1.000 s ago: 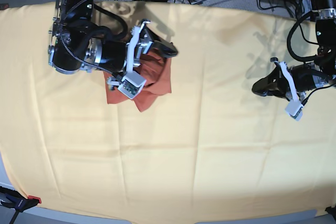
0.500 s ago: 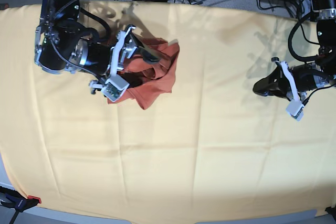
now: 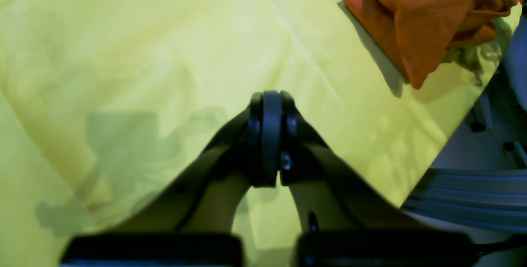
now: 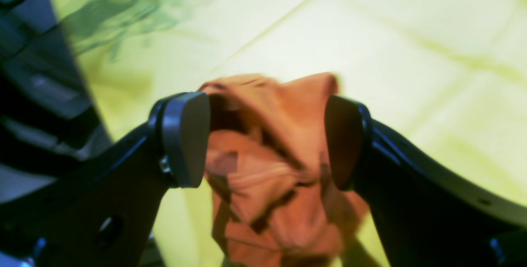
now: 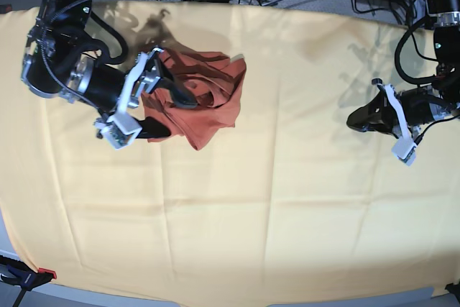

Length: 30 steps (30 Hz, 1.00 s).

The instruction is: Fold the T-shirt properly

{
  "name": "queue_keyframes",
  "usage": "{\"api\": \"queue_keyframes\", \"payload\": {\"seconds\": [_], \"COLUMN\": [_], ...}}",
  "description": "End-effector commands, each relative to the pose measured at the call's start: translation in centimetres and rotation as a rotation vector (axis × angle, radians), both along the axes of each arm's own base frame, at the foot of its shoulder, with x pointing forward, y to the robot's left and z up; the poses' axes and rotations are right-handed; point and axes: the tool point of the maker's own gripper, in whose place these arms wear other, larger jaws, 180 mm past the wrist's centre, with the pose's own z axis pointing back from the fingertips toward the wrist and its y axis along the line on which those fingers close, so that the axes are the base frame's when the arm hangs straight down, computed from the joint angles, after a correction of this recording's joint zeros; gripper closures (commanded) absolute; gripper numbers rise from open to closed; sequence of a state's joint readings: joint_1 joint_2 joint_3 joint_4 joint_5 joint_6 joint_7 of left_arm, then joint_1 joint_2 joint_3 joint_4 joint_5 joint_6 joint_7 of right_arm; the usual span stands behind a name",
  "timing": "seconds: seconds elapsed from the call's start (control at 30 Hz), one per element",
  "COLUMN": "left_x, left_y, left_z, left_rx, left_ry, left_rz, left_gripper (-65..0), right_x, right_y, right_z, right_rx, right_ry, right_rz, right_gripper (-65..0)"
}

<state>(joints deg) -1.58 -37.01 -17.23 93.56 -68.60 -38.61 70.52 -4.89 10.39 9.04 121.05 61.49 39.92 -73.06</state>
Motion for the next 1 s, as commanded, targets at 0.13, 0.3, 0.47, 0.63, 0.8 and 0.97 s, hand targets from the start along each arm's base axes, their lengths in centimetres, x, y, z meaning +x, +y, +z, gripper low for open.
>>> {"api": "queue_keyframes", "payload": {"seconds": [0.13, 0.3, 0.47, 0.63, 0.8, 0.97], "left_x": [0.7, 0.7, 0.7, 0.7, 0.7, 0.6], "left_y": [0.1, 0.1, 0.1, 0.1, 0.1, -0.1], "left_z": [1.7, 1.7, 1.7, 1.7, 1.7, 1.9], "left_rx": [-0.012, -0.015, -0.016, -0.016, -0.016, -0.026], "left_ry": [-0.054, -0.053, -0.054, -0.053, -0.054, -0.054], "left_rz": [-0.006, -0.006, -0.006, -0.007, -0.006, -0.009], "left_gripper": [0.0, 0.0, 0.0, 0.0, 0.0, 0.0], "right_x": [0.9, 2.2, 1.8, 0.5, 0.9, 1.9], "right_y": [0.6, 0.0, 0.5, 2.3, 2.5, 2.4], "right_z": [-1.4, -0.9, -1.3, -2.2, -3.4, -2.3], "right_rx": [-0.038, -0.047, -0.057, -0.063, -0.161, -0.145], "right_ry": [0.007, -0.06, -0.045, -0.015, -0.054, -0.121], "right_rz": [0.001, -0.059, -0.037, 0.027, 0.017, -0.013], "right_gripper": [-44.5, -32.0, -31.2, -31.3, -31.2, -10.3]}}
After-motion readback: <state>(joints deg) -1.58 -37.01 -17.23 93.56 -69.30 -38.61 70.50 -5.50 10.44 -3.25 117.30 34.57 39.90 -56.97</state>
